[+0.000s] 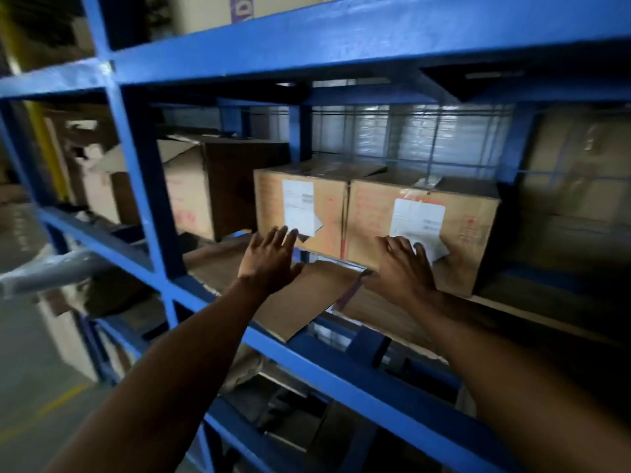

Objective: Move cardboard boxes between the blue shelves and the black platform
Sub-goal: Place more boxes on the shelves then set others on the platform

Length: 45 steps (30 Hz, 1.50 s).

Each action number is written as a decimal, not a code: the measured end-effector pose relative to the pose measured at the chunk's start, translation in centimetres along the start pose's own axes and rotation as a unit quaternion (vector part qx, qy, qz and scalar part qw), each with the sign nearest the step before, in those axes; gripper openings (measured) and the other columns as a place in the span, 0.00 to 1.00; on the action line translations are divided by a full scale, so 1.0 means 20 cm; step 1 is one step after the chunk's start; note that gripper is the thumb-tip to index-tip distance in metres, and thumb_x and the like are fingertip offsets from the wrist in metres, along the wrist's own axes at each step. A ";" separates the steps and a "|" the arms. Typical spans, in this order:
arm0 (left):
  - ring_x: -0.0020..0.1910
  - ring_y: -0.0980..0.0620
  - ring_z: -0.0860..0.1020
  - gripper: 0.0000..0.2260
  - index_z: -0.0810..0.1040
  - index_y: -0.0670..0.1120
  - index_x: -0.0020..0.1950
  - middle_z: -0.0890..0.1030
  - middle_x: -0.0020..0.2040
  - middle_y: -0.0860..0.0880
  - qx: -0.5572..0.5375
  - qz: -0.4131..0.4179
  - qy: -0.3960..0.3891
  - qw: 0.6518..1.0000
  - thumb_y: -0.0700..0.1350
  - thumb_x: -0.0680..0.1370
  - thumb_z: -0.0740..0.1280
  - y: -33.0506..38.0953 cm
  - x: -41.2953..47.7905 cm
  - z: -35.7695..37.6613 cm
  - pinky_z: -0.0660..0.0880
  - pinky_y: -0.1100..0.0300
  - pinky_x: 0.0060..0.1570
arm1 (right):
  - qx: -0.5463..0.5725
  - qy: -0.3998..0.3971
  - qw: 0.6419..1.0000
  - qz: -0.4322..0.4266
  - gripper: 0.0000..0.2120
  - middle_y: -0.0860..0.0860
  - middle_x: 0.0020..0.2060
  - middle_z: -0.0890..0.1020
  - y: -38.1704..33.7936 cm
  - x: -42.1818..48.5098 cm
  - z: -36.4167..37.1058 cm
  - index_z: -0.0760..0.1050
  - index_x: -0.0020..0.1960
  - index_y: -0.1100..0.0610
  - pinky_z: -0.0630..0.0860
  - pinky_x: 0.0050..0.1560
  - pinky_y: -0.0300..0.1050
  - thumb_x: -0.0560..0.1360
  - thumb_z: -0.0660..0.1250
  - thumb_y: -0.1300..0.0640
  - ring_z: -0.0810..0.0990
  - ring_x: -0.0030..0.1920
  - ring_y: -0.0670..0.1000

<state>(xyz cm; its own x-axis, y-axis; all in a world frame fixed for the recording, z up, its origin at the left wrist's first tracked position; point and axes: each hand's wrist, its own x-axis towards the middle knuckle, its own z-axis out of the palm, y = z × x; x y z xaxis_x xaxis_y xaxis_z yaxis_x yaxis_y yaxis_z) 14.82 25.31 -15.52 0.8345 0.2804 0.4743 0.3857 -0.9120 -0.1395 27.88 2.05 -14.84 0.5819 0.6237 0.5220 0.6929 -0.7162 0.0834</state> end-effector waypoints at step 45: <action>0.74 0.47 0.66 0.37 0.60 0.46 0.79 0.66 0.76 0.46 0.184 -0.870 0.139 0.435 0.63 0.76 0.66 1.74 -4.60 -2.05 0.66 0.50 0.69 | 0.393 -0.107 0.550 -0.729 0.43 0.62 0.64 0.75 -2.28 -3.20 -1.44 0.63 0.74 0.62 0.72 0.63 0.59 0.70 0.67 0.34 0.74 0.63 0.63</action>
<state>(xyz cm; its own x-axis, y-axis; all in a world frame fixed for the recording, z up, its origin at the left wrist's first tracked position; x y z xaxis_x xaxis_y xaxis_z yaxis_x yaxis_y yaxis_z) -64.71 -44.51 -28.35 -0.9081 0.3565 0.2197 0.4177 0.7336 0.5361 -53.24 -14.21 -27.50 -0.8574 0.4391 0.2684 0.4114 0.8982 -0.1552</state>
